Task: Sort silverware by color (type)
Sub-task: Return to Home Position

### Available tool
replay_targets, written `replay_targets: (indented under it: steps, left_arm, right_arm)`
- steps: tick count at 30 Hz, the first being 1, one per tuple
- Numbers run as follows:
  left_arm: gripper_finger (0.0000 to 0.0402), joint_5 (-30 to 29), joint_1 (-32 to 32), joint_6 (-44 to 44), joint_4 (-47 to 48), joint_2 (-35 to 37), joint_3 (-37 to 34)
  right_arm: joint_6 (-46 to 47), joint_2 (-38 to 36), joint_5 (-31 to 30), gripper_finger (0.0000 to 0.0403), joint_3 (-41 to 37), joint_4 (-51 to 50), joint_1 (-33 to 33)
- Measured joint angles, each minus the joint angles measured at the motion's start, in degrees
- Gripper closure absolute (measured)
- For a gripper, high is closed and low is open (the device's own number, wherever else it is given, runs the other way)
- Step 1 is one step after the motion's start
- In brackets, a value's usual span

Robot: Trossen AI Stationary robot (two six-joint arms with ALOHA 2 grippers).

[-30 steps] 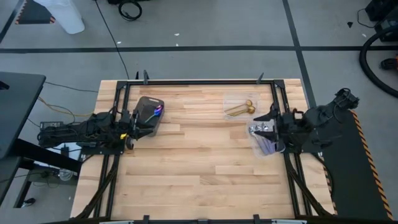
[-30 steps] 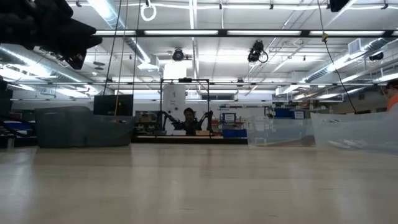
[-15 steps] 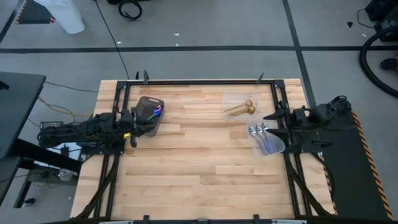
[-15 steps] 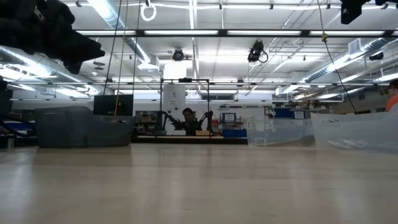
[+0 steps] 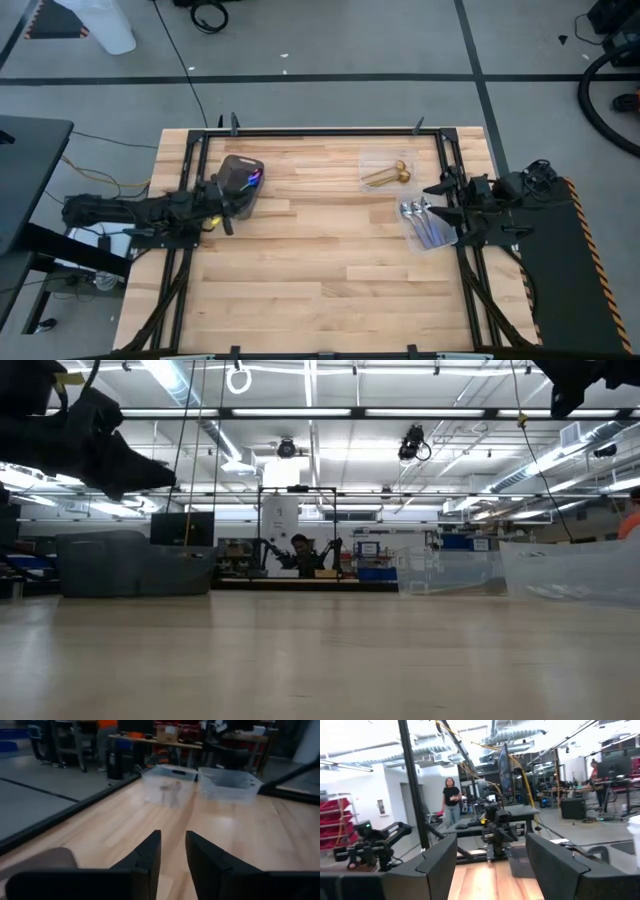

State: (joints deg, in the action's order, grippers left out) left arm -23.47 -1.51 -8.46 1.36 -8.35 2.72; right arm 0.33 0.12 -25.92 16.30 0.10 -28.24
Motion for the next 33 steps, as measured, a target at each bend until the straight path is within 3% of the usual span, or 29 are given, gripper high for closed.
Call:
replay_targets:
  steps: [10, 15, 21, 29, 33]
  left_arm:
    - [0.0345, -5.43, -4.09, 4.54, -6.88, -0.83, -2.25]
    - [0.0359, -8.61, -5.53, 7.4, -9.96, -0.64, -2.26]
    - [0.0363, -9.35, -7.21, 7.3, -10.42, -0.64, -2.27]
    - [0.0363, -9.31, -7.48, -6.2, -10.46, -0.62, -2.29]
    - [0.0363, -9.28, -7.48, -6.76, -10.46, -0.62, -2.29]
  right_arm:
    - [7.22, 0.2, 1.52, 0.0156, -9.42, 3.25, -0.01]
    - [8.96, 0.22, -0.02, 0.0156, -15.69, 11.88, -0.01]
    - [11.59, 0.78, -0.14, 0.0156, -15.99, 10.58, -0.01]
    - [11.62, 0.72, -0.03, 0.0156, -15.99, 10.58, -0.01]
    - [11.59, 0.72, 0.02, 0.0156, -15.99, 10.58, -0.01]
